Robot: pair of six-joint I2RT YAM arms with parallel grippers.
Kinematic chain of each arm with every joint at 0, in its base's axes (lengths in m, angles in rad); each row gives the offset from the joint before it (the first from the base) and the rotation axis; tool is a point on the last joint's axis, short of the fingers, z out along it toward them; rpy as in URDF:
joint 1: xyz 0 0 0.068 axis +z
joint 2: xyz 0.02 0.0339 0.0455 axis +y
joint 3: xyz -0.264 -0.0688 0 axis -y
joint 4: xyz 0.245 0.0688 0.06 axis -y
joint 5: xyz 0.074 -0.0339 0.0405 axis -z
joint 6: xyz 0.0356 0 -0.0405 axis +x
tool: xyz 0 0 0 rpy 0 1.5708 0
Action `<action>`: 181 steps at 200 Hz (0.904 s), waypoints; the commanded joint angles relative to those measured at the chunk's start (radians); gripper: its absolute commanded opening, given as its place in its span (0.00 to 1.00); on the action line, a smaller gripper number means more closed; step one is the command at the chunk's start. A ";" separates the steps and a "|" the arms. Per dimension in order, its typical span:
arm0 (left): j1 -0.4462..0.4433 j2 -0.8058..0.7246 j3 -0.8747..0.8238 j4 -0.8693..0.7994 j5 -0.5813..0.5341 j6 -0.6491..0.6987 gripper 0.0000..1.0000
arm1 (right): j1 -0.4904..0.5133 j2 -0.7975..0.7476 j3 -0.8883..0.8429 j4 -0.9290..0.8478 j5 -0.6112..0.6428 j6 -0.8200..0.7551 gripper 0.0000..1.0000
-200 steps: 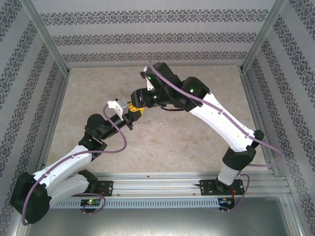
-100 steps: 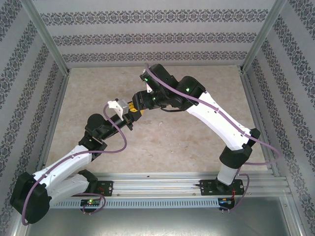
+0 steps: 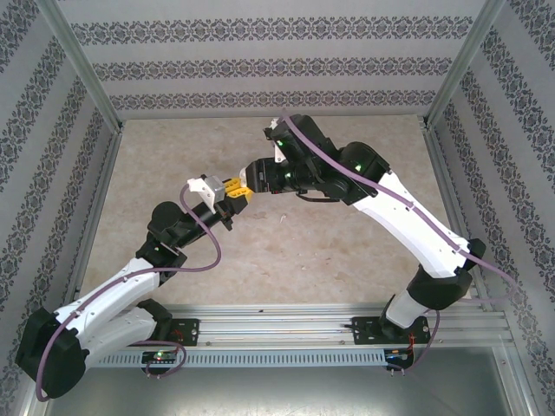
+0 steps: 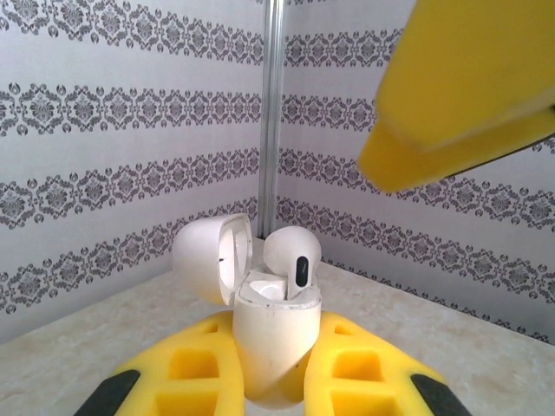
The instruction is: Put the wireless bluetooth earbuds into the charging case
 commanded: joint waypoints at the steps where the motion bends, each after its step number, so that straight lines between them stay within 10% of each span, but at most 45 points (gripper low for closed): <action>1: -0.015 -0.014 0.031 -0.057 -0.025 0.034 0.00 | -0.009 -0.011 -0.033 0.034 -0.002 0.038 0.47; 181: -0.056 -0.003 0.062 -0.110 -0.056 0.111 0.00 | -0.052 0.078 -0.034 -0.009 -0.082 0.042 0.43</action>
